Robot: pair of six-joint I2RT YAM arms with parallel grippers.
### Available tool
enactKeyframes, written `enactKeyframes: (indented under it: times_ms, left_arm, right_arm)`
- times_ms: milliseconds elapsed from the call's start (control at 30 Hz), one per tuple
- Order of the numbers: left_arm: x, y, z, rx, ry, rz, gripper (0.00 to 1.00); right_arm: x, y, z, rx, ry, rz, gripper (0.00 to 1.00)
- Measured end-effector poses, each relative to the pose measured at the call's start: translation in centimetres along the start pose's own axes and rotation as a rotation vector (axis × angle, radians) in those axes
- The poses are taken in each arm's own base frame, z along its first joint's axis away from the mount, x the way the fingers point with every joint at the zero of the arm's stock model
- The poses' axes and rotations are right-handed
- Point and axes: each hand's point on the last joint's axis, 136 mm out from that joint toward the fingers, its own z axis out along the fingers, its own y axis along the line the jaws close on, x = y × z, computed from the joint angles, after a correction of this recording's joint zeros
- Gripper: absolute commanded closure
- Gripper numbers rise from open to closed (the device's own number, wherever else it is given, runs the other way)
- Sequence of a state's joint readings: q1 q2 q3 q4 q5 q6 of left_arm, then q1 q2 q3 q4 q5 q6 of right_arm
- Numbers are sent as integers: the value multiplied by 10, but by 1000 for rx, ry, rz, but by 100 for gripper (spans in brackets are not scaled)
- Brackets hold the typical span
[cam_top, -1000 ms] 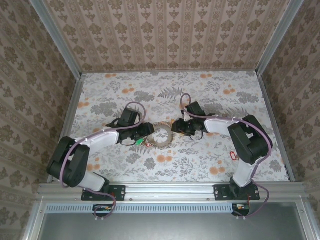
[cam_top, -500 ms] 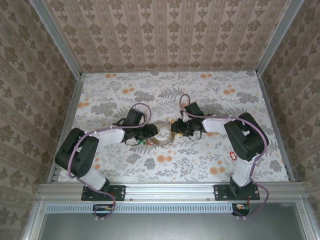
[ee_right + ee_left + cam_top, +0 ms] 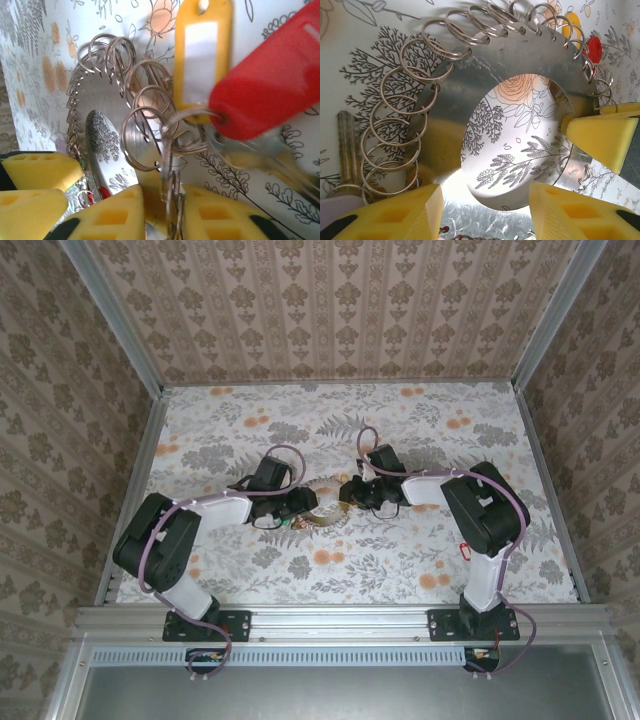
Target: Put the keys on the keyring
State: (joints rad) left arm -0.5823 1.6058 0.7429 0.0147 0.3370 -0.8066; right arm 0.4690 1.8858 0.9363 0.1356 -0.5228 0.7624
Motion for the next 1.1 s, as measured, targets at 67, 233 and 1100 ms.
enactKeyframes:
  times_ms: [67,233,1100]
  left_arm:
    - [-2,-1,-2,-2,-11,8,44]
    - [-1,-1,-14,-36,-31,28,30]
    - [-27,-94,-75,353,-241,-132,28]
  right_arm:
    - [-2,3,-2,-17,-7,-3,89]
    - [-2,16,-18,-55,-42,-9,92]
    - [-48,94,-156,-341,-419,92,92]
